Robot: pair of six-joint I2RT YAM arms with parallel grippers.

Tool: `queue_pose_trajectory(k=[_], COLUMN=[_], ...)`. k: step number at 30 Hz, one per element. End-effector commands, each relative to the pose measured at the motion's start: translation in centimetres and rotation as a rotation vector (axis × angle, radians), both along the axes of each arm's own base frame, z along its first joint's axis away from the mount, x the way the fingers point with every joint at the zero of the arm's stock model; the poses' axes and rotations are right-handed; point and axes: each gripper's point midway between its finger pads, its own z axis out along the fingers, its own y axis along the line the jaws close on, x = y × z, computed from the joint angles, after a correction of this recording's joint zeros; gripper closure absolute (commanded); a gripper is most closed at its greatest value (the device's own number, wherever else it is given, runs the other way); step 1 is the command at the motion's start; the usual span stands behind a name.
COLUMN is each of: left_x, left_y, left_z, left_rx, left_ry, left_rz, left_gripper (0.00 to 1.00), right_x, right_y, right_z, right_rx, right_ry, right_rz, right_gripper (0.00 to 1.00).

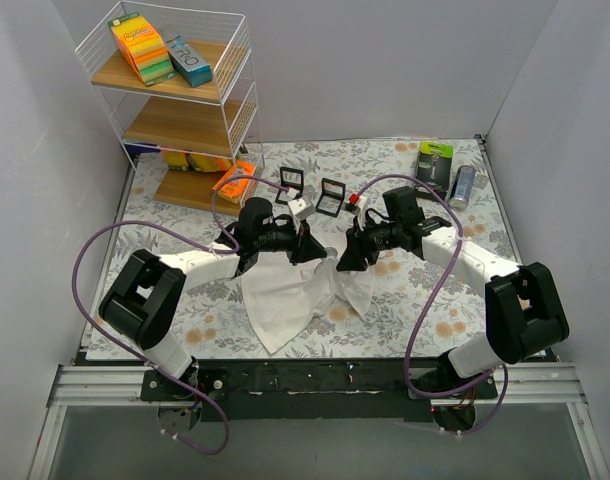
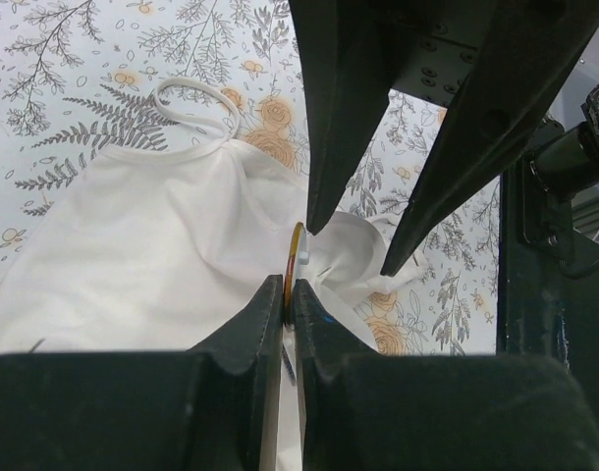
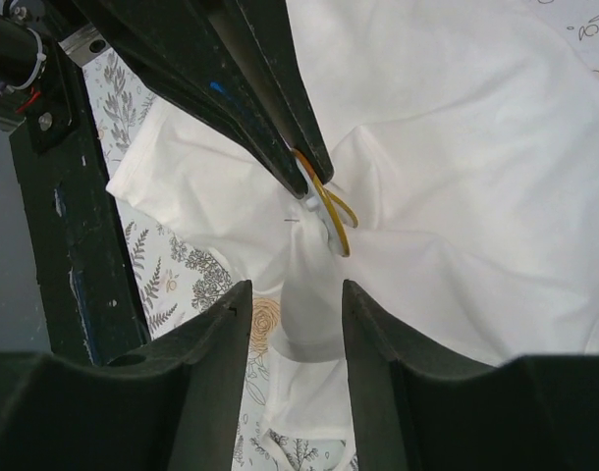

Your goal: Remove the brooch from the garment

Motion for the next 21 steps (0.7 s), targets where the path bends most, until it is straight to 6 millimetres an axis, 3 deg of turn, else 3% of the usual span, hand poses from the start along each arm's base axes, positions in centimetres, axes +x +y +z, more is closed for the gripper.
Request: queue_pose_trajectory(k=[1, 4, 8, 13, 14, 21], left_x=[-0.1, -0.3, -0.2, -0.2, -0.2, -0.2], left_y=[0.2, 0.2, 0.3, 0.2, 0.2, 0.2], left_z=[2.0, 1.9, 1.8, 1.7, 1.7, 0.9], left_rx=[-0.02, -0.024, -0.022, -0.016, -0.017, -0.001], left_ry=[-0.034, -0.024, -0.017, -0.011, -0.008, -0.043], left_rz=[0.02, 0.025, 0.03, 0.028, 0.026, 0.011], left_gripper=[1.0, 1.0, 1.0, 1.0, 1.0, 1.0], right_x=[0.7, 1.3, 1.5, 1.3, 1.4, 0.6], right_y=[0.2, 0.3, 0.9, 1.2, 1.2, 1.5], right_z=[0.6, 0.4, 0.1, 0.2, 0.6, 4.1], right_rx=[-0.002, -0.008, -0.004, -0.013, -0.009, 0.028], right_ry=[-0.059, -0.075, -0.079, -0.1, -0.113, -0.163], right_rz=[-0.026, -0.04, -0.039, -0.004, 0.003, 0.082], right_gripper=[0.55, 0.6, 0.58, 0.95, 0.99, 0.99])
